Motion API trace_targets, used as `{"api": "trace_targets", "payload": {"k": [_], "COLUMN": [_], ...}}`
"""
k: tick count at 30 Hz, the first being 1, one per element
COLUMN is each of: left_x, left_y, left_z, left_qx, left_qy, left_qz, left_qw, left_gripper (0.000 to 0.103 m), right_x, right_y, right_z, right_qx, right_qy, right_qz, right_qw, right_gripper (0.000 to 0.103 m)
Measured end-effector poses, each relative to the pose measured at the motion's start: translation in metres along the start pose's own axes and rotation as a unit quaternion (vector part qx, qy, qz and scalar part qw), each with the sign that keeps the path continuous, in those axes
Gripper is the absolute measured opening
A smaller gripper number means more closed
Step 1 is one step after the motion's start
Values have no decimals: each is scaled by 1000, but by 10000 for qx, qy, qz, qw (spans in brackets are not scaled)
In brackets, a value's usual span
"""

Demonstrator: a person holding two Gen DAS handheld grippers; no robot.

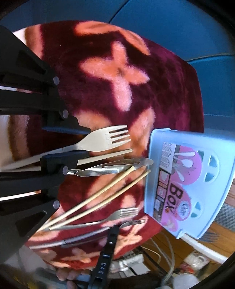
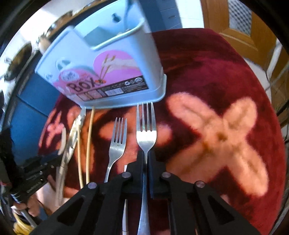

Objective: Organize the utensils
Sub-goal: 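Grasp a white plastic fork with the left tool while the right tool grasps a silver fork, then carry both forks over the blue caddy and open both tools to release them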

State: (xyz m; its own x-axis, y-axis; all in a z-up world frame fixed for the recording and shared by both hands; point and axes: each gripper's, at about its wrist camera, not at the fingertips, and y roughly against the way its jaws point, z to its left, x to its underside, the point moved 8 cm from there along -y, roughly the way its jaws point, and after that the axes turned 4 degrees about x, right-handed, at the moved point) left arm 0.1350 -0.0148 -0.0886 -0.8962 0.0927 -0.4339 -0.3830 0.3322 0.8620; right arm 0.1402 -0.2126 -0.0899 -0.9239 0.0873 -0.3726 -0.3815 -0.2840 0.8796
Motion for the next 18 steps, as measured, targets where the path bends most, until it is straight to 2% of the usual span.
{"api": "trace_targets", "payload": {"k": [6,12,18], "left_x": [1,-1,-9], "left_y": [17,43,77], "left_z": [-1,-12,-32], "left_qx": [418,575,632], "left_qy": [221,115,-75], "left_qz": [-430,-1062,-1684], "left_qw": [9980,9926,9837], "left_gripper": [13,13,12], "right_x": [7,14,17], "right_y": [29,67,98], "right_z": [-3,0,4], "right_qx": [-457,-805,-880], "right_qy": [-146,-213,-178], "right_qz": [-563,-1388,-2106], "right_qw": [9973,9868,9734], "right_gripper": [5,5,5]}}
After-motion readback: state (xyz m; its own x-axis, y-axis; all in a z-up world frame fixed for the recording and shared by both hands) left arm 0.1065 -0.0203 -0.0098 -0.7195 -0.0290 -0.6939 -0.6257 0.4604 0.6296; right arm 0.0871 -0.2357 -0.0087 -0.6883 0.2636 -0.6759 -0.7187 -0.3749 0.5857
